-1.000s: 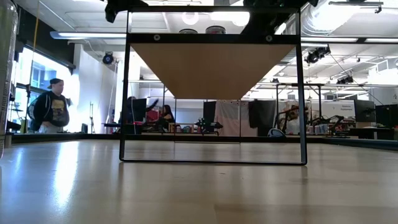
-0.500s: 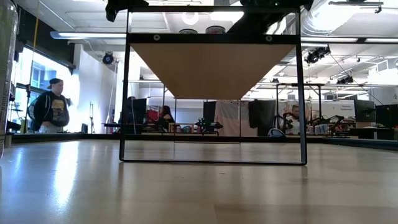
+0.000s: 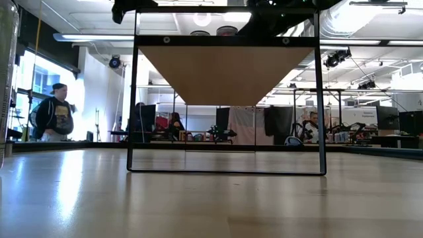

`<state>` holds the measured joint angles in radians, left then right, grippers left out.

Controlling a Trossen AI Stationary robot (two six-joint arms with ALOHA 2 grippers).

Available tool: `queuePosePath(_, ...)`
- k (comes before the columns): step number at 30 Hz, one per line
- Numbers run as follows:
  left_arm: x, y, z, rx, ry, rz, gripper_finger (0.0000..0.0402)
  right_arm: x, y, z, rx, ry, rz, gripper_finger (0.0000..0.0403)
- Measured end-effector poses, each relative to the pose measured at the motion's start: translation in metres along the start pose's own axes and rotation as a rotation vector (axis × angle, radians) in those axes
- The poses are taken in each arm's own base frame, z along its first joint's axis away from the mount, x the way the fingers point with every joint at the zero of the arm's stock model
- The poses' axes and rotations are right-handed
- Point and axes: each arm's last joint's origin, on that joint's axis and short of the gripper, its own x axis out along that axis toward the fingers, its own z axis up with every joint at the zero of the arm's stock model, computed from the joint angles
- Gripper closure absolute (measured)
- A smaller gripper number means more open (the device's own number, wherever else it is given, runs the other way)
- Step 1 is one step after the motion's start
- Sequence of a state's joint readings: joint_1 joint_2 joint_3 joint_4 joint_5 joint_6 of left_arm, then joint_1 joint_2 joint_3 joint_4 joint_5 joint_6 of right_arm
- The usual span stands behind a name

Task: Place canned beverage on shelf
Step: Put the white pink soda can aligned with the other white pink soda can

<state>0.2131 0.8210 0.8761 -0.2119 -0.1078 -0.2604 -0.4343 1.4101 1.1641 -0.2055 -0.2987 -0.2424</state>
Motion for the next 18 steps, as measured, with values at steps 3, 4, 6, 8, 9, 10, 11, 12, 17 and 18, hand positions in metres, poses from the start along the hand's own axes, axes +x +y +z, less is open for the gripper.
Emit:
queuePosePath(3, 0.0000, 0.0000, 0.0000, 0.000, 0.000, 0.000, 0.0270, -0.0002, -0.0003, 0.0018, -0.002, -0.023, 0.015, 0.0112)
queuePosePath(4, -0.0001, 0.0000, 0.0000, 0.000, 0.000, 0.000, 0.0270, -0.0004, -0.0008, 0.0019, -0.001, -0.027, 0.026, 0.0112)
queuePosePath(6, 0.0000, 0.0000, 0.0000, 0.000, 0.000, 0.000, 0.0270, -0.0004, -0.0005, 0.0020, 0.000, -0.032, 0.042, 0.0112)
queuePosePath(8, 0.0000, 0.0000, 0.0000, 0.000, 0.000, 0.000, 0.0270, 0.0003, -0.0004, 0.0020, 0.000, -0.034, 0.044, 0.0112)
queuePosePath(9, 0.0000, 0.0000, 0.0000, 0.000, 0.000, 0.000, 0.0270, 0.0004, -0.0003, 0.0019, 0.000, -0.033, 0.045, 0.0112)
queuePosePath(10, 0.0000, 0.0000, 0.0000, 0.000, 0.000, 0.000, 0.0270, 0.0004, -0.0003, 0.0019, 0.000, -0.033, 0.045, 0.0112)
queuePosePath(11, -0.0001, 0.0000, 0.0000, 0.000, 0.000, 0.000, 0.0270, 0.0009, -0.0004, 0.0018, 0.000, -0.034, 0.047, 0.0112)
queuePosePath(12, -0.0001, 0.0000, 0.0000, 0.000, 0.000, 0.000, 0.0270, 0.0014, -0.0004, 0.0016, 0.000, -0.034, 0.048, 0.0112)
queuePosePath(17, 0.0000, 0.0000, 0.0000, 0.000, 0.000, 0.000, 0.0270, 0.0016, -0.0005, 0.0016, 0.001, -0.034, 0.049, 0.0118)
queuePosePath(18, -0.0001, 0.0000, 0.0000, 0.000, 0.000, 0.000, 0.0270, 0.0016, -0.0005, 0.0017, 0.000, -0.035, 0.049, 0.0123)
